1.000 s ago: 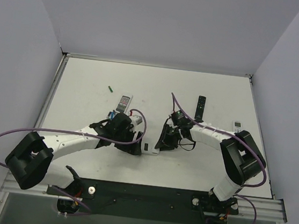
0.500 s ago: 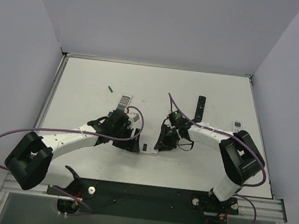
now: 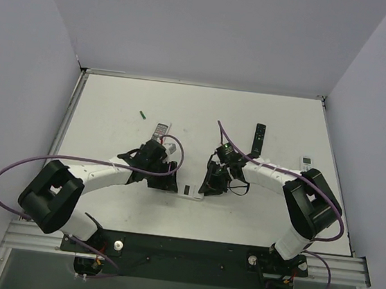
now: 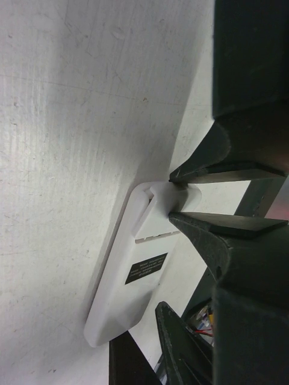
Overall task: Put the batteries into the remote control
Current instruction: Load the battery cover into the remote control.
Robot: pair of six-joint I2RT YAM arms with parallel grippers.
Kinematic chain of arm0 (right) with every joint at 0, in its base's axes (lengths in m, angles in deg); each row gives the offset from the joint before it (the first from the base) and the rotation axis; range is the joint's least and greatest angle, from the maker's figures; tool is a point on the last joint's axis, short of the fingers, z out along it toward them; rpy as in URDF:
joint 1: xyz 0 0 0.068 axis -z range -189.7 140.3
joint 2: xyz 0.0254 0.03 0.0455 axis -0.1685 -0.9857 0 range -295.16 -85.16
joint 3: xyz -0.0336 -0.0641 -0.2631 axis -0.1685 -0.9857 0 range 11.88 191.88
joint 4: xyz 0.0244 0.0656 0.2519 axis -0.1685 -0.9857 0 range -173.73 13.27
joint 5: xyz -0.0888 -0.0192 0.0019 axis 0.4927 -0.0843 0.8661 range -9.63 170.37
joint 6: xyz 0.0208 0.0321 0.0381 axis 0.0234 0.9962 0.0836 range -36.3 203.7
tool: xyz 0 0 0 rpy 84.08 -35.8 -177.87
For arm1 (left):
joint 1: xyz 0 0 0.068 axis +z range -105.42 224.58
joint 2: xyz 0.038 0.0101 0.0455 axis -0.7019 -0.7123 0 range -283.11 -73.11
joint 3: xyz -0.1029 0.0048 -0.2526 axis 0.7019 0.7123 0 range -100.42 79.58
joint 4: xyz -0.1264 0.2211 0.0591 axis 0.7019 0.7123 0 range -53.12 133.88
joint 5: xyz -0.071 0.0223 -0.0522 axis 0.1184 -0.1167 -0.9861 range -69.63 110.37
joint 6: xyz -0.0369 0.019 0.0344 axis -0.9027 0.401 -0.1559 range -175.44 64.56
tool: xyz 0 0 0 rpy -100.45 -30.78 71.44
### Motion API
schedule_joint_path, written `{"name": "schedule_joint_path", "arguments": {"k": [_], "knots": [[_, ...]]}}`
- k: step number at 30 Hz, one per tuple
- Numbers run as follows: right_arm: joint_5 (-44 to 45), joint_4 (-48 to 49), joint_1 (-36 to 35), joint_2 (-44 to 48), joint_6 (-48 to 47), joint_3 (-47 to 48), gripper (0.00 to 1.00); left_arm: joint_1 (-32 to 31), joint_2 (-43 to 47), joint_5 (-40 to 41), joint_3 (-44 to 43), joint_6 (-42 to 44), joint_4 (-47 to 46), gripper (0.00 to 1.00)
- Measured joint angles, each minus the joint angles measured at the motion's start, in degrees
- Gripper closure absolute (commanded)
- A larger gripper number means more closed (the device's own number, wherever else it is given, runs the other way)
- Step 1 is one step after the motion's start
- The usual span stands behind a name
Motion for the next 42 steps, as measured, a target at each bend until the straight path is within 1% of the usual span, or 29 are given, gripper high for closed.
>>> {"name": "schedule_joint_path", "arguments": {"k": [4,9,14,22,27,42], "knots": [[0.1,-0.6,-0.3,0.0,-0.9,0.5,0.83,0.2,-0.7,-0.3,1.2,-0.9,-1.6,0.50],[0.0,-2.0,-0.4,0.0,-1.3,1.2,0.83,0.2,-0.5,0.4,2.6,-1.9,-3.5,0.51],[-0.1,-4.5,-0.5,-0.2,-1.7,2.5,0.83,0.0,0.3,1.0,3.8,-3.0,-5.0,0.52],[0.2,-9.1,-0.7,-1.3,-5.4,5.5,0.83,-0.7,0.5,1.4,4.0,-3.2,-5.4,0.52],[0.1,-10.0,-0.7,-2.6,-6.6,6.5,0.83,-0.8,0.5,1.4,4.0,-3.3,-5.4,0.52],[0.0,-9.3,-0.8,-3.8,-6.2,6.5,0.83,-1.9,0.6,2.5,4.0,-4.0,-5.4,0.52]]}}
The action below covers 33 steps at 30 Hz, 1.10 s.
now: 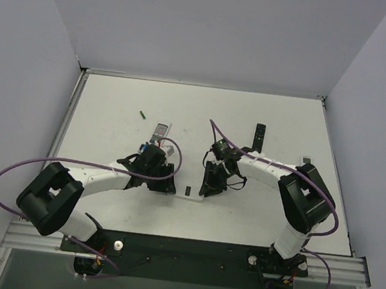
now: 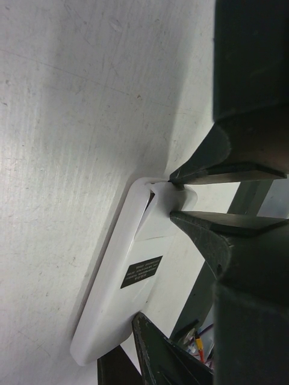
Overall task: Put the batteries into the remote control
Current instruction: Load the battery cover into the remote control.
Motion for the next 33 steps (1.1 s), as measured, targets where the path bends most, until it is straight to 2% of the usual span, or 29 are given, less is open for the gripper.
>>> {"name": "schedule_joint_path", "arguments": {"k": [26,33], "knots": [[-1.2,5.6,0.5,1.7,-1.8,-4.2,0.84,-0.2,0.0,0.6,0.0,0.0,0.0,0.52],[-1.4,6.8,0.6,2.3,-2.1,-5.2,0.89,-0.2,0.0,0.6,0.0,0.0,0.1,0.52]]}}
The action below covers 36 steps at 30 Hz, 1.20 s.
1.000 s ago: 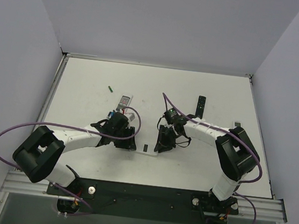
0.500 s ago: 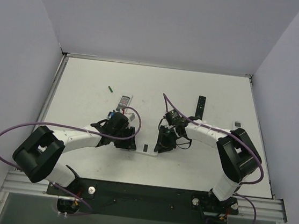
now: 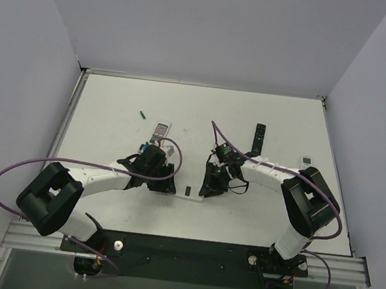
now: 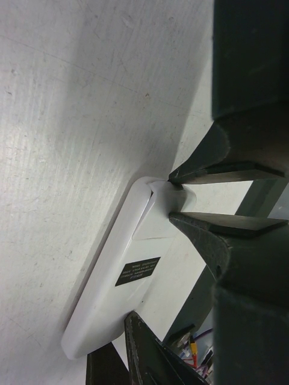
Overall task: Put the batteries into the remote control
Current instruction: Load the battery cover into the remote control.
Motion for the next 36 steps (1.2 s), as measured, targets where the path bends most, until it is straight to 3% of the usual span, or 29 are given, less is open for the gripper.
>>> {"name": "schedule_joint_path", "arguments": {"k": [36], "knots": [[-1.2,5.4,0.9,2.0,0.7,-4.3,0.93,0.0,0.5,0.0,0.8,-0.1,-0.9,0.52]]}}
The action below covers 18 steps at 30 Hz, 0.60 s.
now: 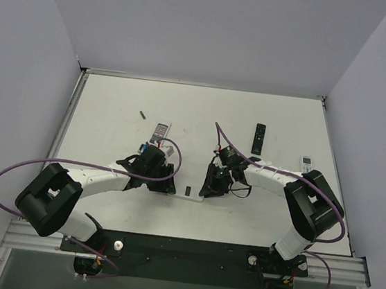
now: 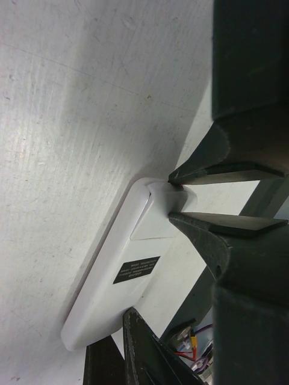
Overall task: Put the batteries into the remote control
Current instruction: Load the battery cover into the remote control.
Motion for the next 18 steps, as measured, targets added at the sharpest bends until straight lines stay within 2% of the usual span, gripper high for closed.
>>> {"name": "schedule_joint_path", "arguments": {"k": [4,11,18], "knots": [[1.2,0.1,-0.6,0.0,0.7,-0.1,1.00,0.0,0.0,0.0,0.0,-0.2,0.0,0.52],[4.7,-2.1,-2.5,-0.7,1.5,1.4,1.00,0.1,0.0,-0.1,0.0,-0.3,0.0,0.52],[4.3,-3.4,-2.9,-2.1,1.4,3.0,1.00,0.1,-0.1,-0.4,0.0,-0.7,-0.2,0.52]]}}
